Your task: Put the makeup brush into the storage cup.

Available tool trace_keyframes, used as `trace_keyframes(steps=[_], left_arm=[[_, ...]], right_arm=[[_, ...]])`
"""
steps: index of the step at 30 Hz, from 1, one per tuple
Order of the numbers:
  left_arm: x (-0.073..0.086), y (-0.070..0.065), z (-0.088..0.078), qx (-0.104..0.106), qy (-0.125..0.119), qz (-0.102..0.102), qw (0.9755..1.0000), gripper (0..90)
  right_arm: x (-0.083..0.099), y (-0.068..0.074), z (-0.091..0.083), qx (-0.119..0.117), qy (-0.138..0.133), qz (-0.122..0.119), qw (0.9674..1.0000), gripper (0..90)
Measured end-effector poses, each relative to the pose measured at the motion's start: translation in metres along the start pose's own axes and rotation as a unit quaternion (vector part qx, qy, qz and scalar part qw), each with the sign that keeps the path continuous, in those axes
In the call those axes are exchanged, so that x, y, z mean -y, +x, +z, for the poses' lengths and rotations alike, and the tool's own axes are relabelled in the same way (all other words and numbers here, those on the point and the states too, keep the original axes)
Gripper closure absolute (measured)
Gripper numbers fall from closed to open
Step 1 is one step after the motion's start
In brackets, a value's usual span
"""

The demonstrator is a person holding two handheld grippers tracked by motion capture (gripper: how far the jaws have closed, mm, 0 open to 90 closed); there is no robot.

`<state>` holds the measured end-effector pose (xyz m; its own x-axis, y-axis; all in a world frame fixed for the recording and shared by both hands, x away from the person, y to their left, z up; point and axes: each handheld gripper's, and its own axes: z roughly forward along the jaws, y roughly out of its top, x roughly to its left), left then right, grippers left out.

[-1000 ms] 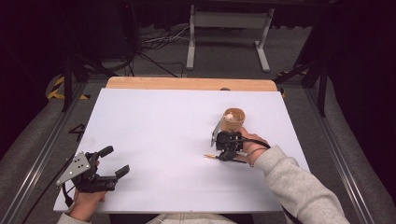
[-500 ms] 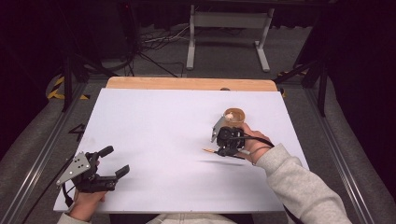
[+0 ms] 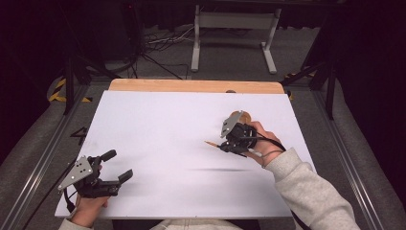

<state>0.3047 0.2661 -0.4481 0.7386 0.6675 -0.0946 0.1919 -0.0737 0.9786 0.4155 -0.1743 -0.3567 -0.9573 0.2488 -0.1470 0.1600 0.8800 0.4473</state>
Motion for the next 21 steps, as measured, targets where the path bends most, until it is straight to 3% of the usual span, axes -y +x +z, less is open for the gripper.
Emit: trace_keyframes(steps=[9,16,21], left_arm=[[0.000,0.000,0.000,0.000,0.000,0.000,1.0000,6.0],[0.000,0.000,0.000,0.000,0.000,-0.001,1.0000,6.0],[0.000,0.000,0.000,0.000,0.000,-0.002,1.0000,5.9]], right_arm=[[0.006,0.001,-0.016,0.033,-0.065,0.007,0.9973,83.2],[0.013,-0.001,-0.026,0.047,-0.111,0.033,0.9921,83.2],[0.016,-0.001,-0.034,0.053,-0.153,0.059,0.9850,83.2]])
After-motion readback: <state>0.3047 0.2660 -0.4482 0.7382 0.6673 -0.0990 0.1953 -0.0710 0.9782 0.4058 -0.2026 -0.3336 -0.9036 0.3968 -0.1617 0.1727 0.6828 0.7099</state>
